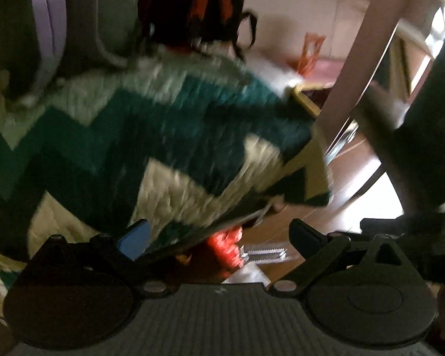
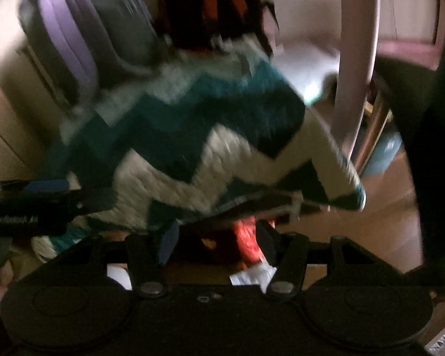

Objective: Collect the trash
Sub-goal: 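Move both tools back down toward the trash pile under the quilt, then grasp the clear plastic tray with the right tool while the left tool grasps a white napkin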

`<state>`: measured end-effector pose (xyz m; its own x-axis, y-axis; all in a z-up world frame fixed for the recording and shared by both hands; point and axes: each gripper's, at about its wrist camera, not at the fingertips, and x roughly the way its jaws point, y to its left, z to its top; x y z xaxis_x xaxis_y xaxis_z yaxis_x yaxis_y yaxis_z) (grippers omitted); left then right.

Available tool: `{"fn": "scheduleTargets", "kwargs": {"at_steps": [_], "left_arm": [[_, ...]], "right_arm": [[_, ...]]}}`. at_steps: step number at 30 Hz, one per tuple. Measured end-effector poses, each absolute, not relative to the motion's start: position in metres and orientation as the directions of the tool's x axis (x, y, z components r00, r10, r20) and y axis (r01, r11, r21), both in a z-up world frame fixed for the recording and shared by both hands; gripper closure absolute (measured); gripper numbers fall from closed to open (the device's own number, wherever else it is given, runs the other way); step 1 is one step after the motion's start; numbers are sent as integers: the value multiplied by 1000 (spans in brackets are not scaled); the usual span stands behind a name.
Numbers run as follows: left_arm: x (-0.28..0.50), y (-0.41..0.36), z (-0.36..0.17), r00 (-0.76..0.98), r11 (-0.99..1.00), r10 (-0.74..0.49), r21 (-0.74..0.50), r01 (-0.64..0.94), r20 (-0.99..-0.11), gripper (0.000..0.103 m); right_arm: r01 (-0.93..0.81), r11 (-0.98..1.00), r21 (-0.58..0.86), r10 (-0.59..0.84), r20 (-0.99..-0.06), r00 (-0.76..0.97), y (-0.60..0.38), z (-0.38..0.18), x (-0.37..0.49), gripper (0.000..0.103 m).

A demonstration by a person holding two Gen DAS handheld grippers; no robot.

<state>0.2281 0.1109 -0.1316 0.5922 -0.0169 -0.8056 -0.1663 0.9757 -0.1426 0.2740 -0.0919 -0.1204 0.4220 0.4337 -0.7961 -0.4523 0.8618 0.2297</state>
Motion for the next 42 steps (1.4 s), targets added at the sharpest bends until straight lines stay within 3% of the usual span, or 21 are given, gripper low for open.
{"fn": "scheduleTargets", "kwargs": {"at_steps": [8, 16, 23, 27, 31, 34, 36, 42], "left_arm": [[258, 108, -244, 454, 971, -43, -144, -189, -890, 3], [278, 66, -333, 354, 996, -85, -79, 30, -931, 4], [293, 37, -405, 275, 984, -133, -95, 148, -952, 4], [298, 22, -441, 238, 968, -141, -84, 236, -961, 4], [298, 18, -470, 217, 956, -153, -89, 280, -964, 7], [298, 17, -491, 189, 955, -158, -101, 280, -969, 12], [299, 15, -500, 183, 950, -161, -101, 296, -970, 17], [312, 17, -522, 157, 957, -168, -123, 262, -973, 17]], "right_arm": [[-292, 938, 188, 276, -914, 298, -94, -231, 337, 45], [-66, 982, 178, 187, -966, 178, -122, -327, 397, 46], [96, 988, 122, 112, -988, 105, -151, -402, 425, 46], [-24, 994, 107, 109, -988, 111, -145, -426, 438, 46], [-481, 876, 49, 150, -973, 174, -100, -424, 431, 46], [-708, 706, -21, 140, -976, 168, -78, -431, 416, 46], [-781, 623, -43, 130, -979, 157, -70, -440, 409, 46], [-895, 443, -60, 149, -979, 140, -58, -450, 391, 46]]}}
